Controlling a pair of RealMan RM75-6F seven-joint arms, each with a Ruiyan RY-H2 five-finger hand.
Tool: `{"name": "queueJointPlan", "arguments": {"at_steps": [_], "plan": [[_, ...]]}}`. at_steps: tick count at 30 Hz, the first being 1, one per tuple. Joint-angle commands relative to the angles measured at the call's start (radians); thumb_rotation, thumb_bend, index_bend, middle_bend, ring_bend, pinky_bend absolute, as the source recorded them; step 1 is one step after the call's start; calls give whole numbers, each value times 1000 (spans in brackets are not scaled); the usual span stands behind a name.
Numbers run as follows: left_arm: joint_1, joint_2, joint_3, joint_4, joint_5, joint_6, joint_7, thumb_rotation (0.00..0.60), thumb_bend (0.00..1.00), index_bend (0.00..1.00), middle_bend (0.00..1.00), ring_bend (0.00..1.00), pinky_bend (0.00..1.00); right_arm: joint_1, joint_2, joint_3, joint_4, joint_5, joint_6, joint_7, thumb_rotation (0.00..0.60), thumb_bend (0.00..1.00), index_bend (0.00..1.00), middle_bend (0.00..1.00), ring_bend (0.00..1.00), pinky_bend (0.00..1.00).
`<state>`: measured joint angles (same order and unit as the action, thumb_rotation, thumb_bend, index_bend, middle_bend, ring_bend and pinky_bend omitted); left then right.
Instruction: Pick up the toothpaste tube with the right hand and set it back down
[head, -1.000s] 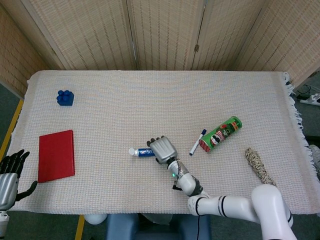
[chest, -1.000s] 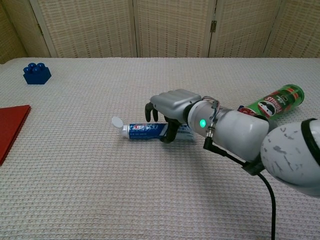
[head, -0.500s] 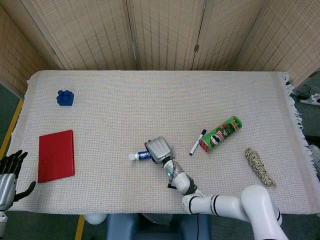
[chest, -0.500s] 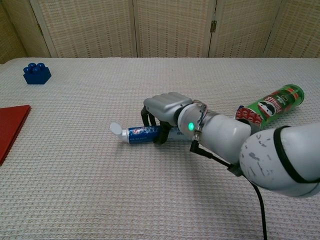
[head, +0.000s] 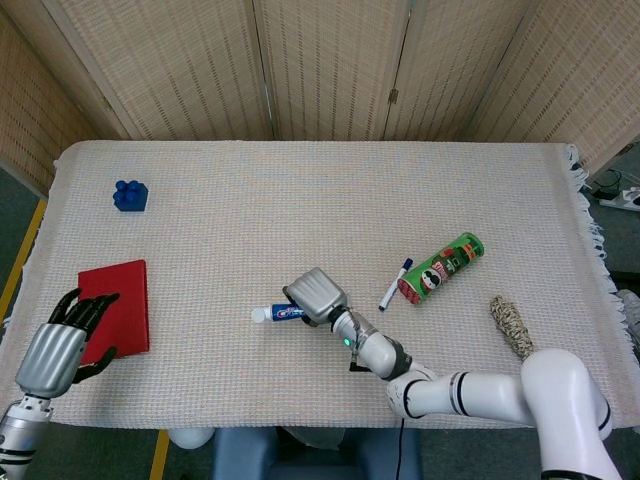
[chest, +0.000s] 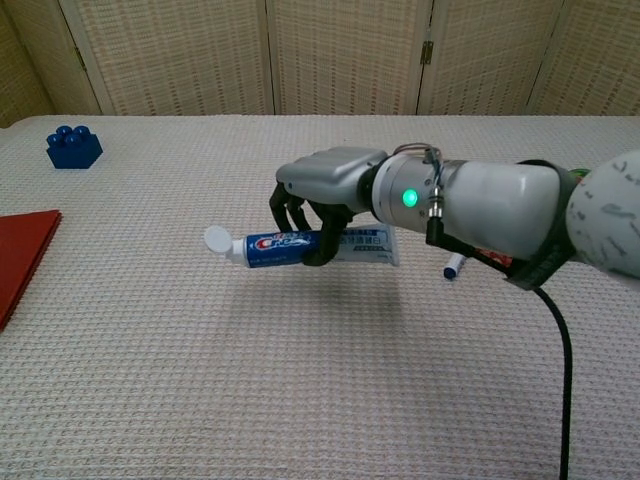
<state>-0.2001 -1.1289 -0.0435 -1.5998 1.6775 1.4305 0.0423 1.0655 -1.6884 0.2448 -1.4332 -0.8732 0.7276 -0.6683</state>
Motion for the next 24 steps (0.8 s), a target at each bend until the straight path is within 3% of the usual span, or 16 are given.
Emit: {"name": "queueJointPlan", "arguments": {"at_steps": [1,8,13,24], "plan": [[-65,-26,2,29,87,-27,6,600,404,224,350,361,281,38,77,-11,-83,48,-8,-45,600,552,682,578,671,626],[-160,-77,12,61,200,-82,76,600,570,295,646,630,554,81,136,-35,-170,122,41,-96,600,555,682,578,683,639],[-214,-96,17,18,228,-150,159,600,665,275,794,729,645,98,146,-63,-196,124,60,-97,600,557,686,583,691,640],[-270,-149,28,-57,176,-280,286,600,759,218,845,769,678,109,152,-99,-205,117,89,-67,600,557,688,586,693,643]]}}
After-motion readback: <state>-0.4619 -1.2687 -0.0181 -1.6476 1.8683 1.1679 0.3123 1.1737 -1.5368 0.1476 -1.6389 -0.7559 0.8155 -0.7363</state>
